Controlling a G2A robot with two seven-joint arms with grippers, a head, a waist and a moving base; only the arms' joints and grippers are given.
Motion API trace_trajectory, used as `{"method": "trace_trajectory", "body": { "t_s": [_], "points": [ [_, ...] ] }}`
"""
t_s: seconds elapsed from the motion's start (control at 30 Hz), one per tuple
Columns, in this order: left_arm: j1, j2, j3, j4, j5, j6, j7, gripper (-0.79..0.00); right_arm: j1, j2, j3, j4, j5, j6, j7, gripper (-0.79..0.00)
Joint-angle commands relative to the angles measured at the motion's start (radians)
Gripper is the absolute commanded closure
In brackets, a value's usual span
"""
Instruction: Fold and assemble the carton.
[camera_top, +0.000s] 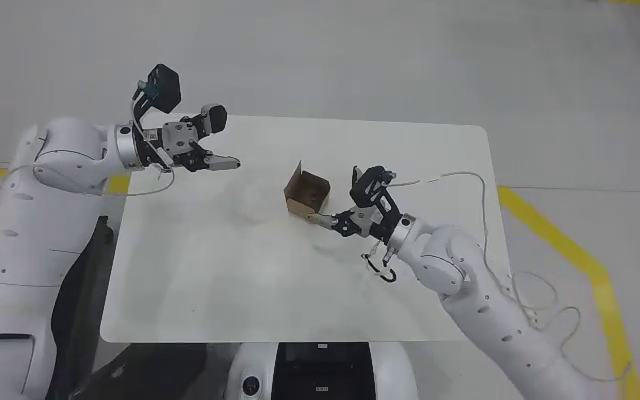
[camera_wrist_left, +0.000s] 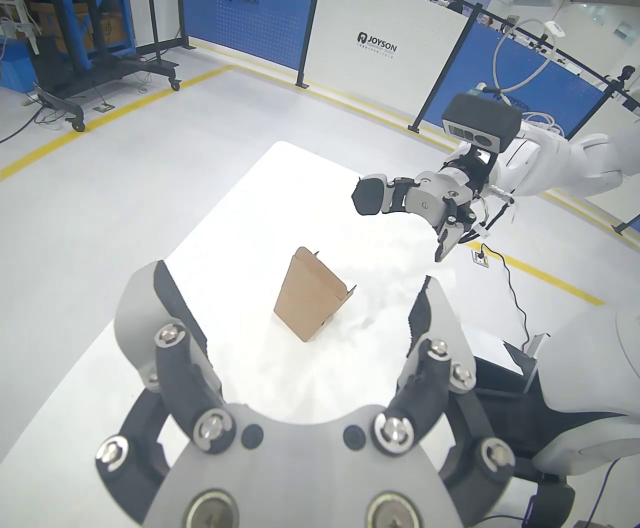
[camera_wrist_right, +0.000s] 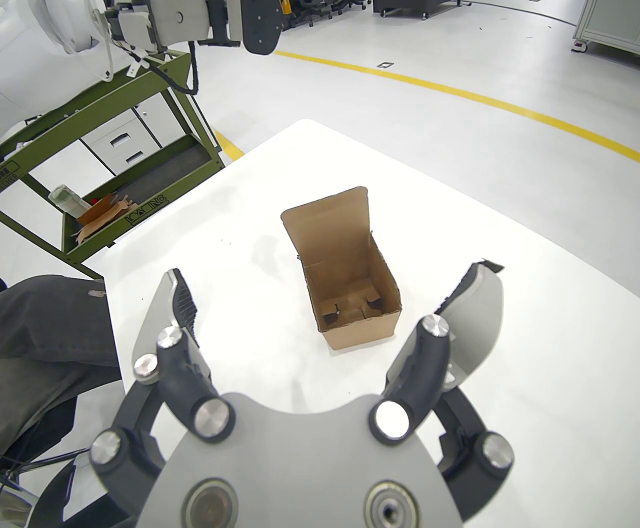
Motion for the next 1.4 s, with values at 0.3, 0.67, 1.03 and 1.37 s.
{"method": "trace_trajectory", "body": {
  "t_s": [0.3, 0.67, 1.03, 1.37],
  "points": [
    [0.0, 0.0, 0.0, 0.0, 0.0, 0.0, 0.0, -0.785, -0.003, 0.0, 0.001, 0.007, -0.002, 0.007, 0.003, -0.785],
    [0.0, 0.0, 0.0, 0.0, 0.0, 0.0, 0.0, -0.785, 0.069, -0.063, -0.204, 0.077, -0.281, 0.27, 0.031, -0.785],
    [0.0, 0.0, 0.0, 0.0, 0.0, 0.0, 0.0, -0.785, 0.148, -0.134, -0.281, 0.248, -0.285, 0.413, 0.1, -0.785],
    [0.0, 0.0, 0.0, 0.0, 0.0, 0.0, 0.0, -0.785, 0.15, -0.147, -0.201, 0.299, -0.282, 0.539, 0.153, -0.785]
  ]
}}
